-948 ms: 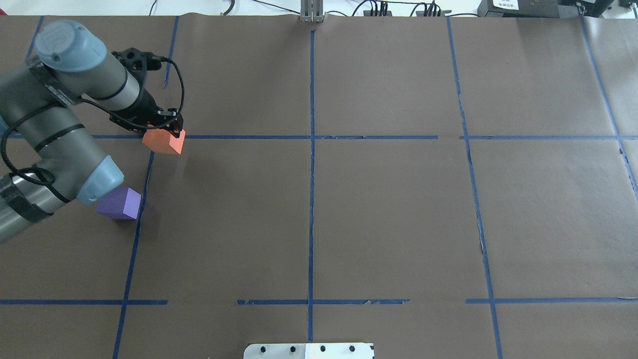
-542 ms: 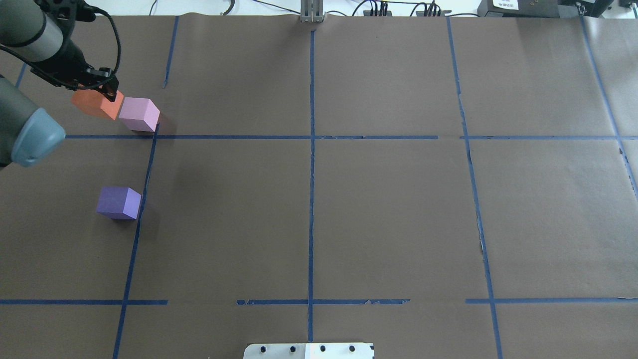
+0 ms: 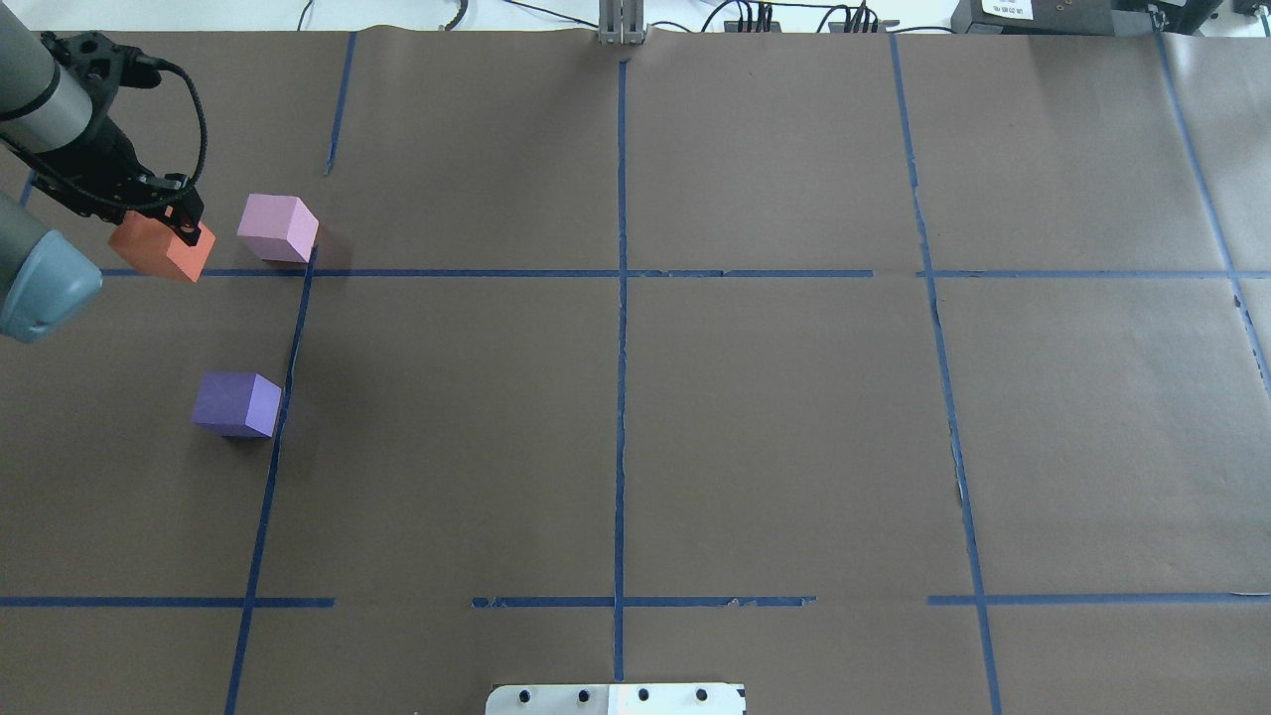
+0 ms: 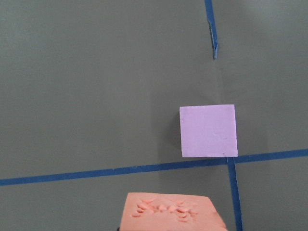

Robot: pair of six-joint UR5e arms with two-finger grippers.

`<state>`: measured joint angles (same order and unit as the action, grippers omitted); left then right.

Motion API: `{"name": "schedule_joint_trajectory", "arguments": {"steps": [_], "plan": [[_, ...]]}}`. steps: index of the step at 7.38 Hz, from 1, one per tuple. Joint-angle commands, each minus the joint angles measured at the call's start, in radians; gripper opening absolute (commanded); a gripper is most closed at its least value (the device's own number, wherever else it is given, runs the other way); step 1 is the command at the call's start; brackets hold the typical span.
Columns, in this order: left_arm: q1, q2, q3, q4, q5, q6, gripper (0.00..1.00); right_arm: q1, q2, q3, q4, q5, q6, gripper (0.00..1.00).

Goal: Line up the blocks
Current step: 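Bring the orange cube back between the pink and purple cubes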

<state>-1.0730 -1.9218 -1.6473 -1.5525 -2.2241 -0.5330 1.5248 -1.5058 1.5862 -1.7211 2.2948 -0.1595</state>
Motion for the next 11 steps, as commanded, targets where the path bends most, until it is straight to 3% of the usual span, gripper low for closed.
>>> {"name": "schedule_joint_trajectory", "arguments": {"steps": [1, 3, 11], "plan": [[0.021, -0.002, 0.091, -0.116, -0.063, -0.03, 0.13, 0.0, -0.001, 0.0, 0.0, 0.0, 0.0, 1.0], [0.065, -0.002, 0.118, -0.188, -0.062, -0.091, 0.14, 0.0, -0.001, 0.0, 0.0, 0.0, 0.0, 1.0], [0.13, -0.008, 0.168, -0.231, -0.046, -0.153, 0.14, 0.0, -0.001, 0.0, 0.0, 0.0, 0.0, 1.0]]}}
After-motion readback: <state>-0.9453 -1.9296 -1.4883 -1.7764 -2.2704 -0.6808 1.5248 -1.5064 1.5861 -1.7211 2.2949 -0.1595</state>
